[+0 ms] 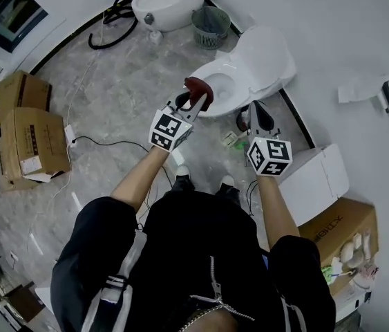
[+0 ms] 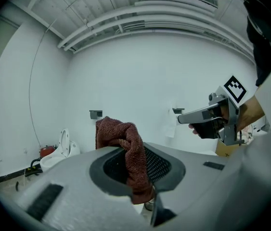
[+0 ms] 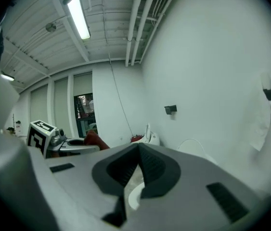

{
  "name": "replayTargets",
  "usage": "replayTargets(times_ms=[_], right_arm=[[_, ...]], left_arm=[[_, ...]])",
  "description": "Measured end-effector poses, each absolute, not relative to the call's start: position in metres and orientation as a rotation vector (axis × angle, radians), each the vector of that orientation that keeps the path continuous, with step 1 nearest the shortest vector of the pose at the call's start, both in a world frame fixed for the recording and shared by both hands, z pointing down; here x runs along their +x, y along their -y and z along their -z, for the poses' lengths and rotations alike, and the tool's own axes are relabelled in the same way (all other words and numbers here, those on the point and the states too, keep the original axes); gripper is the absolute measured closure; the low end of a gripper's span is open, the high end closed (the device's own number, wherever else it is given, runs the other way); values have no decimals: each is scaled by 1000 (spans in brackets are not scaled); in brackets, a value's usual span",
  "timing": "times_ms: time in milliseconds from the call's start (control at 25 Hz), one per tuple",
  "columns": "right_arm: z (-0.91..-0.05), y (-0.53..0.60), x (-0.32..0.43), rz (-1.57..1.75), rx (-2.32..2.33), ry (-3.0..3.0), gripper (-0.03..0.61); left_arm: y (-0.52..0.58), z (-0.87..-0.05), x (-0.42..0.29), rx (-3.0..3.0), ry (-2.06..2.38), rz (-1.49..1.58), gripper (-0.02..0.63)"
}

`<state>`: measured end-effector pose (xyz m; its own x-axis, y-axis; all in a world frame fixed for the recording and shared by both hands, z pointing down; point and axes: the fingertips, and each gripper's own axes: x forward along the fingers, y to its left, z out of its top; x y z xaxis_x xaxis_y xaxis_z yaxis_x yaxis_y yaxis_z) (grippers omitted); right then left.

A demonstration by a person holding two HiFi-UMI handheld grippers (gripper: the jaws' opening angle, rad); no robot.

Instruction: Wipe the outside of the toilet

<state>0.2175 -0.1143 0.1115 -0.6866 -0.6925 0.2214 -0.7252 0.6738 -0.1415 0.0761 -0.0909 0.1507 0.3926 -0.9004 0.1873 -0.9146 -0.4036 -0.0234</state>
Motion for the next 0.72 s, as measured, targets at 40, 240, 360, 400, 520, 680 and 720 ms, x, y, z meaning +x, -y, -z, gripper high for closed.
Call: replayTargets(times_ms=[40,240,360,400,520,680,720], right_arm=[[-110,112,212,-311,1185,2732,577],[-99,104,193,-234,1304,2702,578],[-95,97,186,-202,1374,2678,578],[-94,95,185,-198,1386,2670,578],[-95,92,185,-187,1414,2648,578],[-95,90,190,-182,1439,2630,578],[-96,90,192,-183,1440,2627,578]], left_arm=[[92,-148,72,2570,1654,-257,549],[100,-132,58,2665,1575,-241,549],[99,-124,52,2711,1540,-236,549],[96,-122,52,2719,1535,-231,549],[93,-119,50,2735,1527,-224,549],[91,-120,48,2737,1521,-225,549],[91,-121,48,2734,1519,-222,549]])
